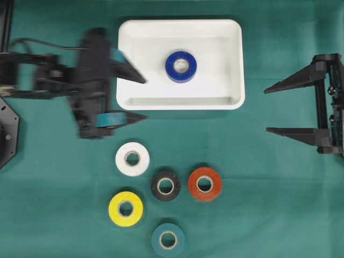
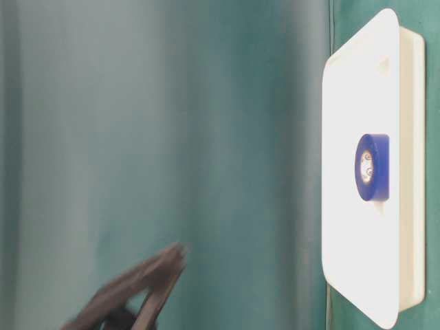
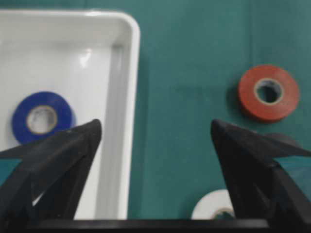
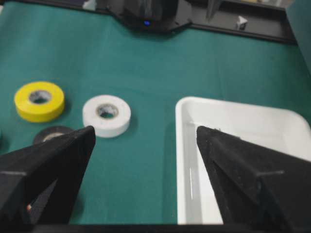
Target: Pick up the tape from a random location and place it into the white case.
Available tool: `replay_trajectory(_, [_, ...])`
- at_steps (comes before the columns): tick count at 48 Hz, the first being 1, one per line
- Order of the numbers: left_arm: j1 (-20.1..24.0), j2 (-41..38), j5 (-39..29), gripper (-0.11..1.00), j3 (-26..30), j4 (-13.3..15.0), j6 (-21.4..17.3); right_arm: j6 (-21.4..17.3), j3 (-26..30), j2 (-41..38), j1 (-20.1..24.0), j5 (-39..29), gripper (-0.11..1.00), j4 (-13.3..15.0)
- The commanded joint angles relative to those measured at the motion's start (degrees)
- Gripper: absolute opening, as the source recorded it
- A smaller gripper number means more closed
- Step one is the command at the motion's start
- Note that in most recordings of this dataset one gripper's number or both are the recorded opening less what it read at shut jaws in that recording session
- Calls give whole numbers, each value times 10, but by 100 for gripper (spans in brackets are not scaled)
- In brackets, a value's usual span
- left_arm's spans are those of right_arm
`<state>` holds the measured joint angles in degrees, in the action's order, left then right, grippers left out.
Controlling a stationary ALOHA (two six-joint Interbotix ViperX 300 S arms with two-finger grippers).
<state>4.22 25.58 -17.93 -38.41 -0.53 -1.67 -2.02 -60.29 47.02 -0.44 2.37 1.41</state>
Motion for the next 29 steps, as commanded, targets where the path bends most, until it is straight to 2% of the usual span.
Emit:
replay_trajectory(1, [-2, 63, 25, 94, -33, 1, 0, -1, 18, 8, -1, -5, 91, -1])
replay_trajectory(8, [-2, 156, 27, 94, -87, 3, 1, -1, 18, 27, -1, -15, 91, -2])
replay_trajectory(16, [-2, 239, 17, 94, -120, 3, -2, 0, 20, 40, -1, -31, 91, -2])
replay_trajectory(29, [-2, 274, -5, 94, -158, 3, -1, 1, 11, 40, -1, -33, 91, 2])
